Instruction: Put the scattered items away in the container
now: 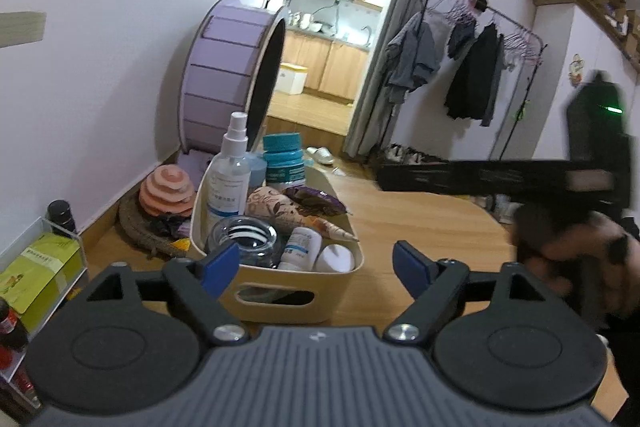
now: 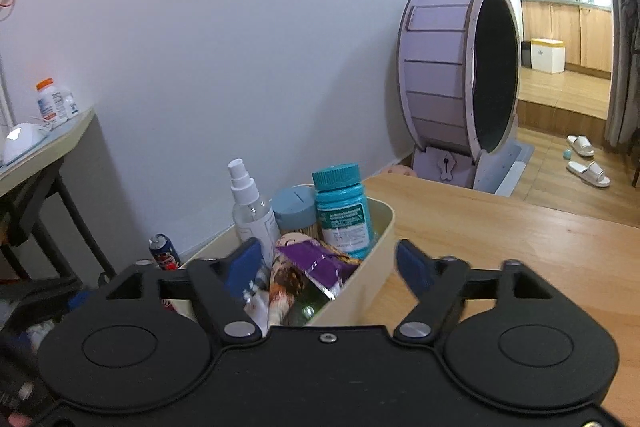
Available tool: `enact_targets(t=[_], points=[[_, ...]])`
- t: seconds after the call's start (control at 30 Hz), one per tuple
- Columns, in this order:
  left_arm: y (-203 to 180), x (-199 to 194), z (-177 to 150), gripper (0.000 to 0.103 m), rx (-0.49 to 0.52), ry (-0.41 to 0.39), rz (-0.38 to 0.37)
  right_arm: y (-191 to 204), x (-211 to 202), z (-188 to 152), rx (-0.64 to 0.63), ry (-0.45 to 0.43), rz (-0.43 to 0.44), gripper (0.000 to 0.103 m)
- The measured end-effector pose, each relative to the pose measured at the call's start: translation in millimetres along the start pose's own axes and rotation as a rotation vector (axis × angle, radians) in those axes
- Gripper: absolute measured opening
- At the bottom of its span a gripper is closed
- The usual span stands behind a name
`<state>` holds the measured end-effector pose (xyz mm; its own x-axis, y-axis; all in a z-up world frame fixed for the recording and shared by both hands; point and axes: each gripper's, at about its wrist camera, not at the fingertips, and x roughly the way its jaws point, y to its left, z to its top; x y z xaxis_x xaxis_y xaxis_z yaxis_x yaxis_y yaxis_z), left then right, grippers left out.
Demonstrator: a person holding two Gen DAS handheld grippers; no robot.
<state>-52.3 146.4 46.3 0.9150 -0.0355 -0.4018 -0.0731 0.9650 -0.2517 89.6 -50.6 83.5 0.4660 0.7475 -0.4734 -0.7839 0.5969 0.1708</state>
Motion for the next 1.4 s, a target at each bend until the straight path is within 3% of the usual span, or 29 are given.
enact_targets(t=[0.07, 0.3, 0.8, 1.4], points=[[-1.2, 1.4, 0.8, 0.091, -0.002, 0.001, 0.016, 0.0, -11.1, -3.2, -0.005, -0.002, 0.007, 0.080], [-9.1, 8.8, -1.0, 0.101, 0.035, 0.044, 0.093, 10.8, -44.1, -12.6, -0.059, -0.003, 0.016, 0.099], [-21.2, 8.0, -5.1, 0.103, 0.093, 0.114, 0.224, 15.2, -60.8, -16.8, -0.162, 0.014, 0.050, 0.103], [-24.5, 4.9, 8.3, 0.103, 0.054, 0.149, 0.256, 18.5, -55.1, -12.2, -0.167, 0.030, 0.094, 0.103]])
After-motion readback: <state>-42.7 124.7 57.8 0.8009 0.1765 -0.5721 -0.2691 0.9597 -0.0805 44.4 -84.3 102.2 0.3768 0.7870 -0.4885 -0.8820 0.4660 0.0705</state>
